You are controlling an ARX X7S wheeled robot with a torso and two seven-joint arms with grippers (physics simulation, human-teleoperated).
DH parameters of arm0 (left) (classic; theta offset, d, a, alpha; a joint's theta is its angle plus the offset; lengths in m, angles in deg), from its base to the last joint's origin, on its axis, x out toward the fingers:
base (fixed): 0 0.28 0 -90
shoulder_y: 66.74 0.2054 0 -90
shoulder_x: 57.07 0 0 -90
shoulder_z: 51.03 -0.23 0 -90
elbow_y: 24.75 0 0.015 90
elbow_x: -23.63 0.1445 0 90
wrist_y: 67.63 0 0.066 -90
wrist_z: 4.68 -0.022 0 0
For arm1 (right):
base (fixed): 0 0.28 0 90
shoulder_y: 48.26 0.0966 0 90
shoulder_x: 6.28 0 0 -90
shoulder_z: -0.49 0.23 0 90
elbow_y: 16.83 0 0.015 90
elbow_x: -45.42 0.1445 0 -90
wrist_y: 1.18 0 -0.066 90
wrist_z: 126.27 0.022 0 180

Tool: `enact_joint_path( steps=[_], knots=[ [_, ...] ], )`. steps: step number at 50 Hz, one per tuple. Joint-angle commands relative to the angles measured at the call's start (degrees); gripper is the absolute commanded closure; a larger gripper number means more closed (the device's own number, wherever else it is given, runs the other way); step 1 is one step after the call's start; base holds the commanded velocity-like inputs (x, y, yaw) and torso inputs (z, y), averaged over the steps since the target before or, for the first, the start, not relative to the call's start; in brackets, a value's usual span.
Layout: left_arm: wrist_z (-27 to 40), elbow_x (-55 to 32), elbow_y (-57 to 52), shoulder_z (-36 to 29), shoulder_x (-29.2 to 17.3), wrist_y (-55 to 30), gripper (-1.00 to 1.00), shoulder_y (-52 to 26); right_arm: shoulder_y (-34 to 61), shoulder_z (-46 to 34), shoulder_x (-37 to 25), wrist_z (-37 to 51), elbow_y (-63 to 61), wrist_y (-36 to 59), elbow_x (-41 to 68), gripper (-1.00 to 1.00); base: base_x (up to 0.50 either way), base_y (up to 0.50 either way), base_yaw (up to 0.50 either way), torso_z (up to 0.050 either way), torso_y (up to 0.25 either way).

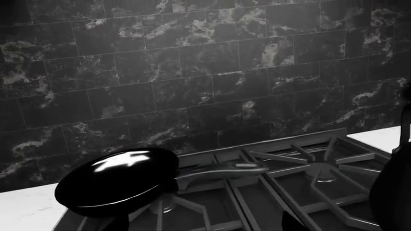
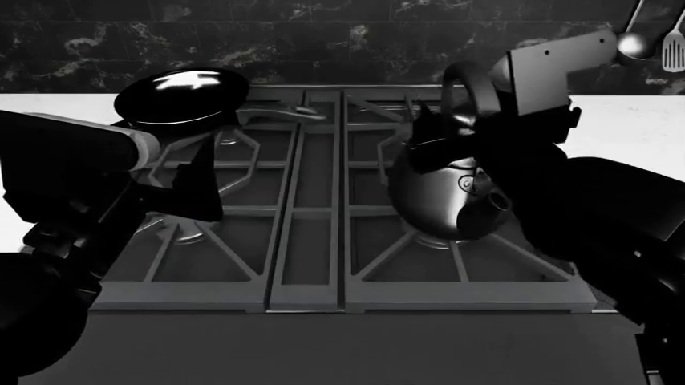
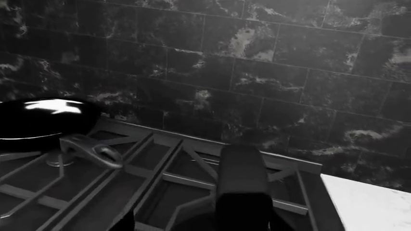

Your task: Pick the kettle from the counter and place it on a stove burner. Then turn the burner on.

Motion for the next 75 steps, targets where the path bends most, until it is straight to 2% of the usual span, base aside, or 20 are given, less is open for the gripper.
enact_joint_path(
  steps=[1, 20, 45, 75],
  knots=[
    [0.0, -0.2, 0.0, 0.2, -0.1, 0.4, -1.00, 0.2, -0.5, 1.6, -1.4, 2.6, -2.3, 2.4, 2.6, -1.00, 0.00, 0.00, 0.00, 0.000, 0.000],
    [-0.2, 0.1, 0.2, -0.2, -0.1, 1.1, -1.00, 0.4, -1.9, 5.0, -3.6, 7.3, -7.7, 4.0, 6.3, -1.00, 0.00, 0.00, 0.00, 0.000, 0.000],
    [0.9, -1.3, -1.3, 0.8, -0.2, 1.6, -1.00, 1.4, -7.6, 11.2, -6.4, 18.1, -22.5, 4.2, 13.5, -1.00, 0.00, 0.00, 0.00, 0.000, 0.000],
    [0.9, -0.8, -1.6, 1.8, -0.2, 3.9, -1.00, 4.0, -13.8, 14.5, -8.2, 22.5, -30.9, 1.8, 17.4, -1.00, -0.09, 0.00, 0.00, 0.000, 0.000]
  ],
)
